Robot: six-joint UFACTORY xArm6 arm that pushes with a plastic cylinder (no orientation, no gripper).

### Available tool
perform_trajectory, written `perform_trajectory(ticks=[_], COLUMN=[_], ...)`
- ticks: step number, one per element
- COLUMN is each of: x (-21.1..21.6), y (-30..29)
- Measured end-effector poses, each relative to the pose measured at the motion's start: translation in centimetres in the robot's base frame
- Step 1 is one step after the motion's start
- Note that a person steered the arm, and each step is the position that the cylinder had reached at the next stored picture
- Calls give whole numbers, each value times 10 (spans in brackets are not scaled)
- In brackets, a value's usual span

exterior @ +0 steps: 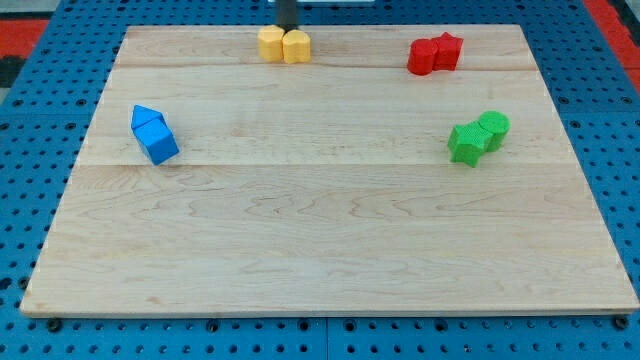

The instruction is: Slightly move the heart at the bottom right of the hexagon

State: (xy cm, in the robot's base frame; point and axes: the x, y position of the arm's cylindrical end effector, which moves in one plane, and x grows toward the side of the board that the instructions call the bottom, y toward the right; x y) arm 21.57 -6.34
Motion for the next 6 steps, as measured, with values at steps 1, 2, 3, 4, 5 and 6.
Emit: perform_trajectory(ticks=[1, 2, 3, 4, 5, 6], x=[5, -24, -18, 34, 38, 13], y=[7, 13, 43, 63, 57, 48])
